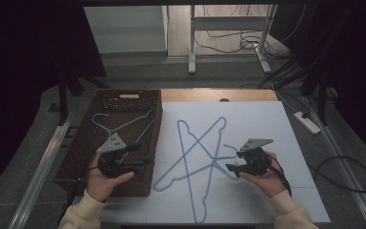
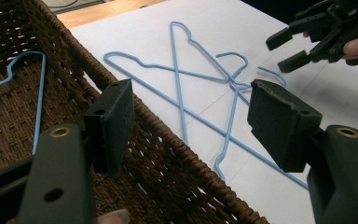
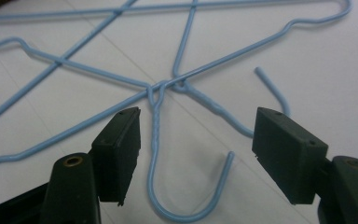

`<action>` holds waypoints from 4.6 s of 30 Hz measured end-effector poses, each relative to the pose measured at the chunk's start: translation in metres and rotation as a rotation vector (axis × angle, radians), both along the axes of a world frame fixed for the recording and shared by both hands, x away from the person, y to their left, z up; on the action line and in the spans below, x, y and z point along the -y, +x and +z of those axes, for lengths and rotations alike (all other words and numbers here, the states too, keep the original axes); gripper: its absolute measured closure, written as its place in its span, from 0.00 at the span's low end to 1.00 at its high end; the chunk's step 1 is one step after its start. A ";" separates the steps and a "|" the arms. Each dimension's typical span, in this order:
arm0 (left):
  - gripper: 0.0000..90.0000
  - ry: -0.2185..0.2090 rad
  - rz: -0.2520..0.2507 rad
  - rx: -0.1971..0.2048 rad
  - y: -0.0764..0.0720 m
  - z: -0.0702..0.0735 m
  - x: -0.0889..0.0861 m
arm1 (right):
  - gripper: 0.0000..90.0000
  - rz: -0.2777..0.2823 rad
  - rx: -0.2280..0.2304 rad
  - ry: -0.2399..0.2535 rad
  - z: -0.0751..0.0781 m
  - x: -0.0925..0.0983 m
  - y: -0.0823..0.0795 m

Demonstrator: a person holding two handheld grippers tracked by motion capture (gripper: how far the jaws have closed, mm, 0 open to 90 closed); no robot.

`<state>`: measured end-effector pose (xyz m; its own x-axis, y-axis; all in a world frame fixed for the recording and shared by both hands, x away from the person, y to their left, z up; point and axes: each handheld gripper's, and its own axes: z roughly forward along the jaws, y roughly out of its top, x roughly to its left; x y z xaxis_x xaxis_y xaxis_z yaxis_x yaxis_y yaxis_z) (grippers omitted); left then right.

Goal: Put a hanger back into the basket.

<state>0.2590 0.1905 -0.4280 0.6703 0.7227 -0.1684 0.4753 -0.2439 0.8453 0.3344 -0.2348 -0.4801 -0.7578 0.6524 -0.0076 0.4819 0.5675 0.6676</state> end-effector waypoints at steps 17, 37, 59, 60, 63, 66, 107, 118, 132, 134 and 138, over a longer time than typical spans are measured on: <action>0.36 0.006 -0.003 -0.003 0.001 -0.002 0.002 | 0.50 0.038 -0.145 -0.155 -0.020 -0.035 0.014; 0.36 0.008 -0.006 -0.002 -0.001 -0.001 0.002 | 0.96 0.030 -0.238 -0.183 -0.020 -0.045 0.019; 0.37 0.004 -0.036 0.031 -0.007 0.020 0.023 | 0.96 0.046 -0.179 -0.148 0.007 -0.045 0.015; 0.36 -0.003 -0.048 0.025 -0.007 0.021 0.027 | 0.96 0.047 -0.178 -0.147 0.007 -0.045 0.015; 0.36 -0.009 -0.085 0.003 -0.006 0.021 0.040 | 0.96 0.050 -0.179 -0.143 0.010 -0.046 0.014; 0.36 0.005 -0.111 -0.004 -0.004 0.019 0.056 | 0.96 0.051 -0.178 -0.140 0.012 -0.046 0.014; 0.37 0.226 -0.186 -0.162 0.020 -0.051 0.147 | 0.96 0.053 -0.158 -0.104 0.024 -0.045 0.016; 0.39 0.273 -0.146 -0.146 0.034 -0.074 0.160 | 0.96 0.054 -0.156 -0.098 0.026 -0.044 0.016; 0.91 0.297 -0.152 -0.181 0.046 -0.084 0.163 | 0.97 0.055 -0.138 -0.076 0.031 -0.040 0.015; 0.93 0.296 -0.153 -0.177 0.045 -0.084 0.163 | 0.96 0.055 -0.132 -0.070 0.032 -0.040 0.015; 0.95 0.305 -0.167 -0.151 0.043 -0.083 0.165 | 0.95 0.061 -0.114 -0.064 0.032 -0.039 0.015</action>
